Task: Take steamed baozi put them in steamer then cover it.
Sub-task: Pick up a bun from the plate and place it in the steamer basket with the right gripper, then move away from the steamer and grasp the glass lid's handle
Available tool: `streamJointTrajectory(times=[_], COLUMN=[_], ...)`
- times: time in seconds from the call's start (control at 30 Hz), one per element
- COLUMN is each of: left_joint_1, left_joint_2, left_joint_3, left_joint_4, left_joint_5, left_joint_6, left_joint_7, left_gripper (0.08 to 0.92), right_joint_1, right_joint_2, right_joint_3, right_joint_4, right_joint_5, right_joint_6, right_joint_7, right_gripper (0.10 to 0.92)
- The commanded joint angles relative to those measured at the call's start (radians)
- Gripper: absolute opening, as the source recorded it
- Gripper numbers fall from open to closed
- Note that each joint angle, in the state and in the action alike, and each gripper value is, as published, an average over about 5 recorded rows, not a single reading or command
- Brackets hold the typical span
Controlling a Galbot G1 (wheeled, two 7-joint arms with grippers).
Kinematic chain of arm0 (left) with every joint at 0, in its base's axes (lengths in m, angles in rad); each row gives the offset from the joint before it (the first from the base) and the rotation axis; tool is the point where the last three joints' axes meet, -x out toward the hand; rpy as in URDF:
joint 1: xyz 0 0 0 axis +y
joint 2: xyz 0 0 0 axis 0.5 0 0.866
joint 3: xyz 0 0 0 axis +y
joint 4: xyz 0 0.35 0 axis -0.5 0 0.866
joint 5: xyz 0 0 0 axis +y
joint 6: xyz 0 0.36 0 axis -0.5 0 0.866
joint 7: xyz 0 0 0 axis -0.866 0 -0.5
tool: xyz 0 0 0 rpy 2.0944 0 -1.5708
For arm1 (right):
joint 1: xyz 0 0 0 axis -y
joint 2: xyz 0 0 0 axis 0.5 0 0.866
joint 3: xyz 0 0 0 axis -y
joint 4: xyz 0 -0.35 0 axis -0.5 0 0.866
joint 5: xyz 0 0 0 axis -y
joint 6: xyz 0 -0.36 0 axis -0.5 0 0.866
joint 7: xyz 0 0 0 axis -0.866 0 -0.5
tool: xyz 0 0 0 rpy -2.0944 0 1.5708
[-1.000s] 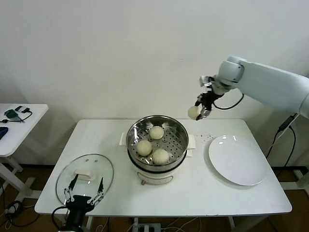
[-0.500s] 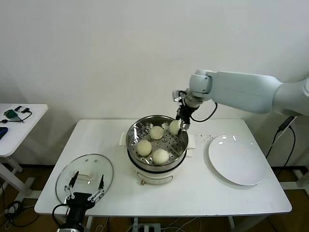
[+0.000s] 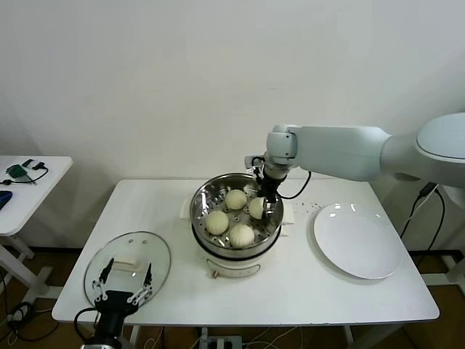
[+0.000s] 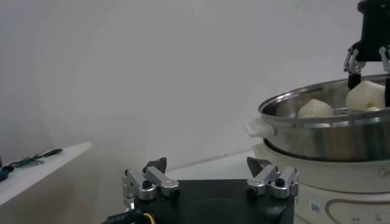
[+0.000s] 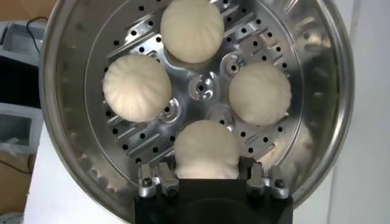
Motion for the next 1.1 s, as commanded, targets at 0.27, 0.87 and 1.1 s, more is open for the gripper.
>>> streamJointTrajectory(times=[0.27,0.87,1.1], left_joint_1=[-0.011,-0.061,-0.075], left_joint_2=[-0.002,-0.017,-0.018], left_joint_3=[0.005,0.011,0.003], left_joint_4=[0.001,-0.005,-0.004], left_joint_5=[0.004,0.040,0.054], left_joint_6=[0.006,0.027,0.043], left_joint_7=[-0.001,0.001,0.003], left_gripper=[0.823,0.823,0.823], right_joint_1=[-0.014,0.013,-0.350], right_joint_2=[0.010,-0.436,-0.662], right_joint_3=[0.033,0.303,0.649], right_joint_4=[-0.008,0.210,0.268], right_joint_5=[-0.012,-0.056,-0.040], right_joint_6=[-0.026,0.246,0.474], right_joint_7=[-0.007,0.184,0.481], right_gripper=[0.815,0.823,0.823])
